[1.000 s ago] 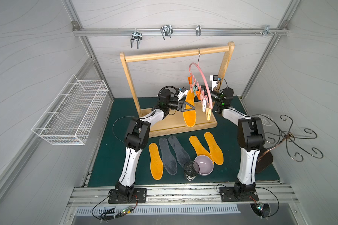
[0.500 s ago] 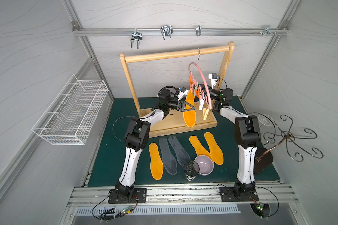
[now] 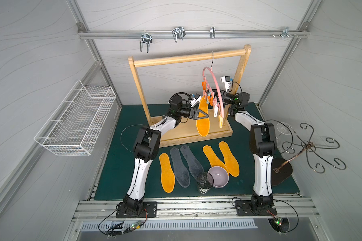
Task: Take the shoe insoles off the hanger
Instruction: Open the clamp at the hanger.
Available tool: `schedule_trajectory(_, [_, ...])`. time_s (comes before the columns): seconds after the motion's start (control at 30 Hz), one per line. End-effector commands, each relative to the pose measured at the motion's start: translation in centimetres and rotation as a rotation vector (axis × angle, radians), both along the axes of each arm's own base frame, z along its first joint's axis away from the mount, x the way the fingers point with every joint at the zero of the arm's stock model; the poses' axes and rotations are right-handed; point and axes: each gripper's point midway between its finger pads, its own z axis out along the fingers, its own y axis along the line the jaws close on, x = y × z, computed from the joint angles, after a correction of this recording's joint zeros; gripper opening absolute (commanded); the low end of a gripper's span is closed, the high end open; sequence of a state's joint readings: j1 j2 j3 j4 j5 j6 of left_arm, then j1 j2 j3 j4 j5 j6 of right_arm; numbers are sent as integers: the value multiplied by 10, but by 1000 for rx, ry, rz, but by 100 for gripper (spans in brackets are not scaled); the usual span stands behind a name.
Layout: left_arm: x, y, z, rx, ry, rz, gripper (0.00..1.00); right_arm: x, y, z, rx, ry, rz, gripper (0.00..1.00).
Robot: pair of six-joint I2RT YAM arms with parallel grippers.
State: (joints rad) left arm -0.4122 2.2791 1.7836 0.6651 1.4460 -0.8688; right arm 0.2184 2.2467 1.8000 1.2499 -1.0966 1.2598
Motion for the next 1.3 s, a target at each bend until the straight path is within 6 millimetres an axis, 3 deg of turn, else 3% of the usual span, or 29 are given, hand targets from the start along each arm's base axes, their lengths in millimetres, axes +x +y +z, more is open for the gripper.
schedule_trajectory(0.0, [-8, 3, 27, -42, -103, -35, 5, -9, 7, 1, -12, 1, 62, 55])
schedule_trajectory(0.4, [-15, 4, 39, -59, -132, -44, 3, 3, 7, -8, 2, 31, 45, 61])
schedule_trajectory(0.63, [-13, 2, 37, -53, -122, -57, 3, -8, 17, -4, -26, 12, 105, 61])
schedule_trajectory(0.9, [-9, 8, 34, -47, -115, -54, 3, -10, 11, 5, -26, 24, 107, 45])
schedule_trajectory(1.27, [9, 20, 18, -31, -76, -13, 3, -4, 7, 7, -10, 56, 95, 32])
